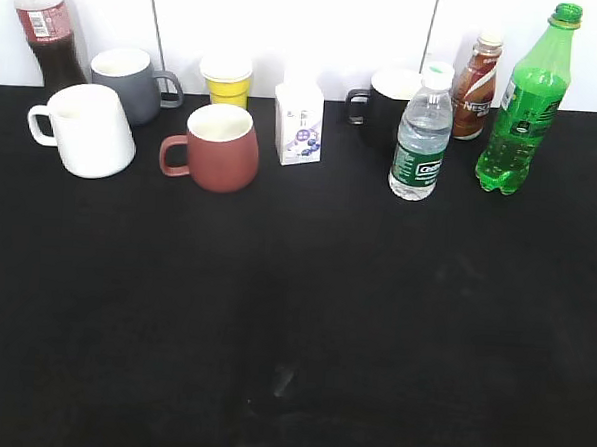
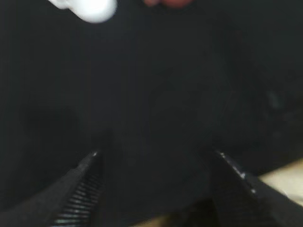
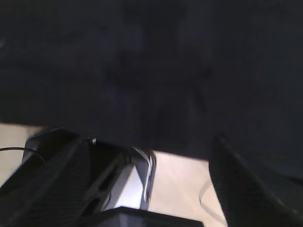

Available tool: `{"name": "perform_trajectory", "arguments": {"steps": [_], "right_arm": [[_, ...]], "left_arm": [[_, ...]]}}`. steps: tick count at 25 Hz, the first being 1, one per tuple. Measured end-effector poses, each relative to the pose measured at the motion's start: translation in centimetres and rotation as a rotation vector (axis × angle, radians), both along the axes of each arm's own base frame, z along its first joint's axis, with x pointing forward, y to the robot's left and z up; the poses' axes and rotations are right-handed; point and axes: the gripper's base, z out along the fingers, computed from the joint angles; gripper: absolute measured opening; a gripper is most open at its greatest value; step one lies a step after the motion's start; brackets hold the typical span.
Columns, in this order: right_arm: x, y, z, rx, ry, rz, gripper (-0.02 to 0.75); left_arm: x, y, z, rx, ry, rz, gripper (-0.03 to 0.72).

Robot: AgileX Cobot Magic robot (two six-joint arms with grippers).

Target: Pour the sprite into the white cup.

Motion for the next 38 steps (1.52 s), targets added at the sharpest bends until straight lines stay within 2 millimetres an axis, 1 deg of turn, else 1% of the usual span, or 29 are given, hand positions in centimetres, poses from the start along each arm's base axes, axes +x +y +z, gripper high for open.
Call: {"name": "perform_trajectory", "arguments": {"steps": [1,2,3,4,5,7,10,13,23,25,27,28,30,31,38], "right_arm": [[-1.8,-0.6,-1.4,-0.015,-0.032,-0.004,0.586],[-3.5,-1.2,-2.4,-0.026,-0.09,-0.009,0.586],[-4.8,-1.6,-3.0,-0.022,-0.153,-0.012,0.586],[-5.8,-1.8,-2.8,0.003,-0.241,-0.014,0.586],[-6.7,-2.1,-2.8,0.021,-0.318,-0.017,0.586],[-7.4,-2.3,-2.8,0.029,-0.387,-0.021,0.586],[-7.4,-2.3,-2.8,0.029,-0.389,-0.021,0.585],[-7.4,-2.3,-2.8,0.029,-0.39,-0.021,0.585],[-7.4,-2.3,-2.8,0.029,-0.39,-0.021,0.585],[-7.4,-2.4,-2.8,0.023,-0.39,-0.053,0.585],[-7.5,-2.6,-2.7,0.009,-0.402,-0.158,0.585],[-7.9,-2.7,-2.7,-0.004,-0.428,-0.218,0.585],[-9.4,-2.8,-2.6,-0.009,-0.527,-0.29,0.585],[-9.9,-2.7,-2.6,-0.009,-0.556,-0.301,0.585],[-9.9,-2.7,-2.7,-0.01,-0.561,-0.305,0.584]], "left_arm": [[-1.2,0.6,-1.2,-0.002,-0.023,0.002,0.547],[-2.1,1.0,-2.9,0.0,-0.033,0.003,0.547],[-2.9,1.4,-4.4,-0.006,-0.047,0.002,0.548],[-3.3,1.5,-6.0,-0.004,-0.045,0.001,0.548],[-3.4,1.6,-6.7,-0.01,-0.06,-0.001,0.544],[-3.0,1.3,-6.6,-0.039,-0.127,-0.009,0.522],[-2.6,0.9,-7.2,-0.03,-0.082,-0.036,0.51],[-2.7,0.7,-7.3,-0.029,-0.079,-0.072,0.509],[-2.9,0.7,-7.2,-0.036,-0.089,-0.075,0.509],[-3.3,1.2,-7.1,-0.044,-0.124,0.01,0.509],[-4.4,1.9,-7.0,-0.054,-0.196,0.147,0.502],[-5.2,2.1,-6.9,-0.059,-0.247,0.207,0.489],[-6.8,2.3,-6.9,-0.067,-0.347,0.292,0.459],[-7.3,2.2,-6.9,-0.068,-0.372,0.313,0.446],[-7.3,2.2,-6.9,-0.069,-0.375,0.317,0.436]]}}
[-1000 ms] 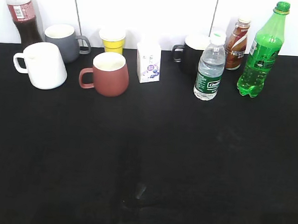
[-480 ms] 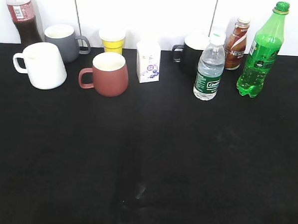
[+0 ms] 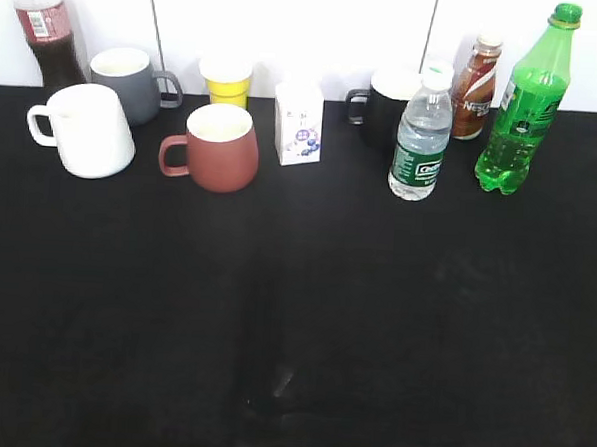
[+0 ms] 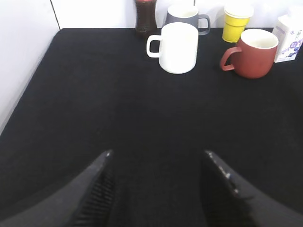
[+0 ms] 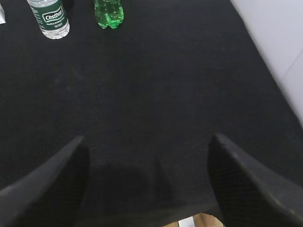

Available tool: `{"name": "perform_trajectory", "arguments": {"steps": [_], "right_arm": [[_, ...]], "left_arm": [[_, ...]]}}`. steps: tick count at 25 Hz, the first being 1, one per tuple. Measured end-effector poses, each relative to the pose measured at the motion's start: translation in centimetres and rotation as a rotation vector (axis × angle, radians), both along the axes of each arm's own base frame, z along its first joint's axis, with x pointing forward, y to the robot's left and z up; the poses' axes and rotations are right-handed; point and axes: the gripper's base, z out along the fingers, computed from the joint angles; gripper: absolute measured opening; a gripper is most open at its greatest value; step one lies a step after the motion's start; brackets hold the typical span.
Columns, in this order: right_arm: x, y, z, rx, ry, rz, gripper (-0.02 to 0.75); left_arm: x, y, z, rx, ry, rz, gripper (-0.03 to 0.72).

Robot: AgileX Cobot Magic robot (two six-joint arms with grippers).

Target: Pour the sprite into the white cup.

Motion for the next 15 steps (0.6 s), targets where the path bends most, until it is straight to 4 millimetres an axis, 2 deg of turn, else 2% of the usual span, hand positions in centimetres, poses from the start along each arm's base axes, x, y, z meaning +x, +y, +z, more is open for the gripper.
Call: {"name": "perform_trajectory", "arguments": {"steps": [15], "right_arm": [[0.0,0.0,0.0,0.0,0.0,0.0,0.584]], "left_arm": [[0.0,0.0,0.0,0.0,0.0,0.0,0.436]]}}
